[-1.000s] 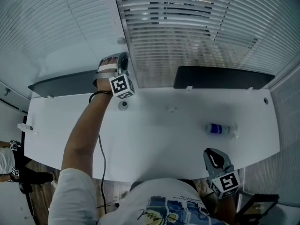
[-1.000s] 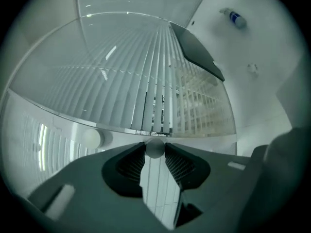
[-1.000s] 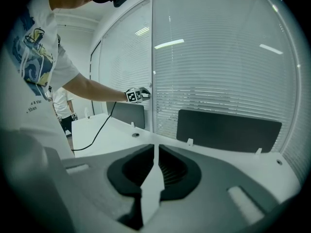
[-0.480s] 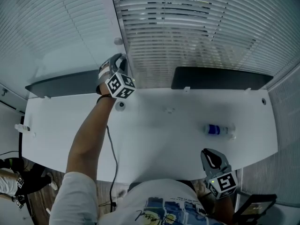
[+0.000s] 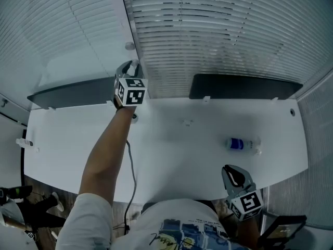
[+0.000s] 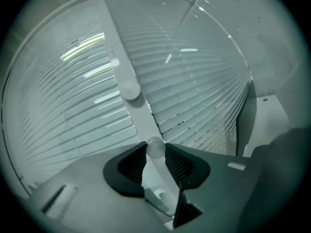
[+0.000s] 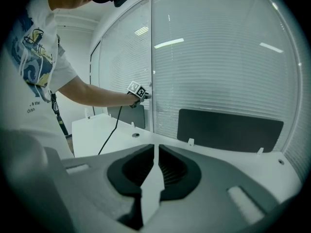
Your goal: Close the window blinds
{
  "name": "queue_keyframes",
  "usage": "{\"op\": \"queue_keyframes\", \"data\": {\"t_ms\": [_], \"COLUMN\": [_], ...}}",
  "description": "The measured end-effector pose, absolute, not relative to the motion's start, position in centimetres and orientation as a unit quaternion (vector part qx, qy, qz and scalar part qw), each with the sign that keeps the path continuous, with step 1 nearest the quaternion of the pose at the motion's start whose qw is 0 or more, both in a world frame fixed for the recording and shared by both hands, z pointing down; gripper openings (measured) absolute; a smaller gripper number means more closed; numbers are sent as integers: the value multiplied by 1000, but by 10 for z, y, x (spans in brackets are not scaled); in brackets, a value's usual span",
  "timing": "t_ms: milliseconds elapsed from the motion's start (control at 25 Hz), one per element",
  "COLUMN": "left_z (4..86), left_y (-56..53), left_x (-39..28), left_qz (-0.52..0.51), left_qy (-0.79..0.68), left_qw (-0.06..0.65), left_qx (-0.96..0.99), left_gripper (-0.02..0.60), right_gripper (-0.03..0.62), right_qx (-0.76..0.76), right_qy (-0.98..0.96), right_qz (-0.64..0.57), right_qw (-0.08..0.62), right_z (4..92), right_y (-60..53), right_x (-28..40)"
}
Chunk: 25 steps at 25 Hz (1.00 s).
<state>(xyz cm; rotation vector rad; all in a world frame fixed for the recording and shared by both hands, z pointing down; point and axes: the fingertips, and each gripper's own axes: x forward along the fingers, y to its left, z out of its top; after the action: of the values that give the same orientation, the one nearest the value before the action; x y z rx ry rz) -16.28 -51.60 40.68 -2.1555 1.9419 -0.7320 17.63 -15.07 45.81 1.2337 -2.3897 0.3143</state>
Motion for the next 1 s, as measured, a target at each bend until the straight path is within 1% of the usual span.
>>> {"op": "queue_keyframes", "data": {"t_ms": [360,440,520,640,720,800,1000], "left_z": [407,407,406,404,399,395,399], "left_y": [-516,-516,-517,-516,-513,-512,-510], "left_x": [-169,-169,-170,-167,-164,-161,-152], "left_qz": [-101,-92,-114,-168,-193,-225,-367], "left_qy": [672,675,677,668,658,641,566], "left_qw": [-85,-94,-66,4,47,91,246], "left_qx": [-729,-726,-724,-725,-726,-728,-696], "left_gripper": [124,126,127,132,159,169,170], "right_gripper": [20,20,20,20,20,20,20], "right_qx": [443,442,445,451,452,452,452], "right_qy": [-864,-865,-863,-859,-858,-858,-858], "right_qz": [111,111,112,114,115,115,114], "right_qw": [211,212,211,212,216,215,216], "right_z": [460,459,459,458,458,457,454], "right_y": [-153,-153,-153,-152,-151,-150,-149], "right_x": [174,174,175,180,182,183,183]}}
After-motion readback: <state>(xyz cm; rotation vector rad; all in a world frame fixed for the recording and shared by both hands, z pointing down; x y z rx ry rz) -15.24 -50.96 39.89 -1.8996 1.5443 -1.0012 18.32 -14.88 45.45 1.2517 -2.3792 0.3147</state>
